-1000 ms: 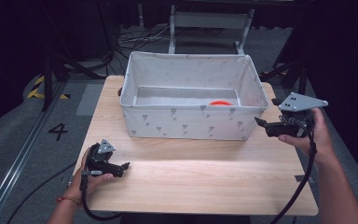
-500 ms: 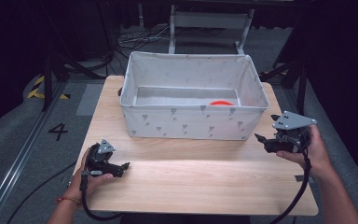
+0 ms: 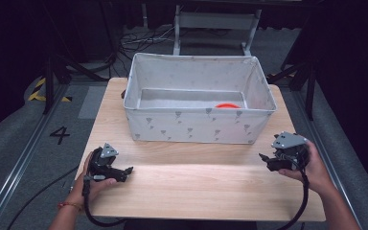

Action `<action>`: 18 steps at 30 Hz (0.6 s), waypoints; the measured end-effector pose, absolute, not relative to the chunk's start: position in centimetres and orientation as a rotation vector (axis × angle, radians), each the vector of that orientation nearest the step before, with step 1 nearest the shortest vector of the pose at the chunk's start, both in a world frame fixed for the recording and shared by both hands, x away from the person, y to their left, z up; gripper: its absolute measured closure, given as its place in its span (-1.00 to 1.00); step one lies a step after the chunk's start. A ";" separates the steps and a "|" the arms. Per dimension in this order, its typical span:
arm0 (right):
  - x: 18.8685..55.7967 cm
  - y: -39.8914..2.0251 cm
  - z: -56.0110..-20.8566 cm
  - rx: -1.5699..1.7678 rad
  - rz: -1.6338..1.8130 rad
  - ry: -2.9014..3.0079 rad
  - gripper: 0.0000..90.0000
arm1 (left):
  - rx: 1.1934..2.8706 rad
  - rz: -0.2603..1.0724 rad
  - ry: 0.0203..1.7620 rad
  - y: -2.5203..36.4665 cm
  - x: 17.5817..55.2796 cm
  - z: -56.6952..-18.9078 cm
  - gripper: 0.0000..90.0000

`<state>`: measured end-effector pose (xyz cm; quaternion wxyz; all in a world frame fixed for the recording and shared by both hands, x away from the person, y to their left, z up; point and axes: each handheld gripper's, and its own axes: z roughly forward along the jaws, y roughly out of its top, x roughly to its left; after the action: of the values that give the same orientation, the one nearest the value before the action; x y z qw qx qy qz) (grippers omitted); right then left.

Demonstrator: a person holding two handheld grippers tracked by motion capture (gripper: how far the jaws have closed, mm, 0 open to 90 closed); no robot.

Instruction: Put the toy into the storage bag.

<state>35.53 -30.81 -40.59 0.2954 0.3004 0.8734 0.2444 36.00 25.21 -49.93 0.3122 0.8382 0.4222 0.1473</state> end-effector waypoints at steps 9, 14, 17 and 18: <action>35.0 -31.7 -43.2 0.849 0.680 2.356 -0.61 | 2.212 0.388 1.114 25.2 36.0 -49.9 -0.99; 34.5 -33.0 -44.7 0.907 0.761 2.369 -0.61 | 2.211 0.388 1.115 25.2 36.0 -49.9 -0.99; 34.2 -33.6 -45.5 0.940 0.791 2.374 -0.61 | 2.211 0.387 1.116 25.2 36.0 -49.9 -0.99; 34.1 -33.8 -45.8 0.943 0.794 2.364 -0.61 | 2.212 0.393 1.112 25.2 36.0 -49.9 -0.99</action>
<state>34.10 -33.79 -45.77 0.2356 0.3439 0.8616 0.2895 36.02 25.23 -49.93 0.3122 0.8383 0.4214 0.1488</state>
